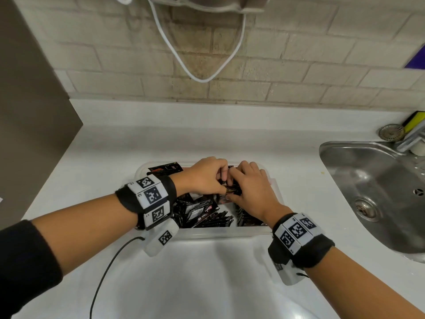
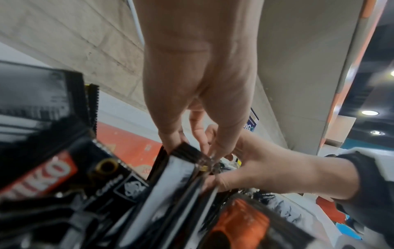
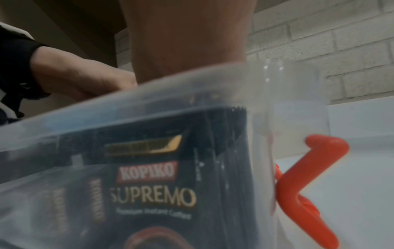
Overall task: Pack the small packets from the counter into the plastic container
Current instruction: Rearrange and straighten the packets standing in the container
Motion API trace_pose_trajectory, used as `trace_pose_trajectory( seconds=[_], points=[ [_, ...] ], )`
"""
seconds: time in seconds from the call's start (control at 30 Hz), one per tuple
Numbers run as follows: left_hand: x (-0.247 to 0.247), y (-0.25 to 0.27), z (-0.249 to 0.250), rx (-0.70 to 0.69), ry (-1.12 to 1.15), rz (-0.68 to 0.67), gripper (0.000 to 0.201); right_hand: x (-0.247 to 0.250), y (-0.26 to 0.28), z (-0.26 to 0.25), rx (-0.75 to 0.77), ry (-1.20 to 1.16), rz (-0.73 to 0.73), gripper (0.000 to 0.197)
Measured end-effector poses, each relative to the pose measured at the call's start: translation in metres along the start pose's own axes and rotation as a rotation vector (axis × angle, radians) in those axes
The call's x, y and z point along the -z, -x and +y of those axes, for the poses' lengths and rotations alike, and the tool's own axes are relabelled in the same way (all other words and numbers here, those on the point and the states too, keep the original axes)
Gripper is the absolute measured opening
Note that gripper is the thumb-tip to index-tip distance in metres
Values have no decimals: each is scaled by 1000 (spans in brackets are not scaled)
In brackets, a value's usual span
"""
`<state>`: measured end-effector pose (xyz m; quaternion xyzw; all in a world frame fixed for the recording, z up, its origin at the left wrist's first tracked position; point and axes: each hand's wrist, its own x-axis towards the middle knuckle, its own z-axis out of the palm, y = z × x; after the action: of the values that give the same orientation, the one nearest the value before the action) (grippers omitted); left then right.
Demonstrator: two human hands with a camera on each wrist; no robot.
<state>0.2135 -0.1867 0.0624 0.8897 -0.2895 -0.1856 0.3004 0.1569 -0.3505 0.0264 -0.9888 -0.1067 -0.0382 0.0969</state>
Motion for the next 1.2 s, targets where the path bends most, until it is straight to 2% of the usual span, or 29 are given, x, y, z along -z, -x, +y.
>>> trace_pose_trajectory(
  seconds=[0.13, 0.23, 0.37, 0.47, 0.53, 0.67, 0.77, 0.87, 1.1, 1.2],
  points=[
    [3, 0, 0, 17, -9, -35, 20, 0, -2, 2, -16, 1, -17, 36],
    [1, 2, 1, 21, 13, -73, 18, 2, -3, 1, -13, -2, -22, 49],
    [-1, -1, 1, 22, 2, 7, 21, 6, -1, 0, 27, -38, -21, 69],
    [1, -2, -2, 105, 66, 75, 20, 1, 2, -1, 66, -69, -142, 77],
    [4, -2, -5, 188, 16, 84, 21, -4, 3, 1, 78, -23, -205, 76],
    [5, 0, -6, 305, -44, -60, 24, -7, 5, 4, 98, 36, -250, 73],
    [0, -1, 1, 301, -102, -151, 12, -9, 5, 4, 96, 67, -260, 71],
    [-10, -3, 3, 290, -85, -224, 16, -13, 6, 4, 80, 97, -266, 69],
    [2, 0, 5, 218, -276, -241, 24, -14, 6, 6, 66, 78, -252, 67],
    [15, 4, 6, 139, -242, -281, 23, -15, 7, 7, 61, 73, -253, 67]
  ],
)
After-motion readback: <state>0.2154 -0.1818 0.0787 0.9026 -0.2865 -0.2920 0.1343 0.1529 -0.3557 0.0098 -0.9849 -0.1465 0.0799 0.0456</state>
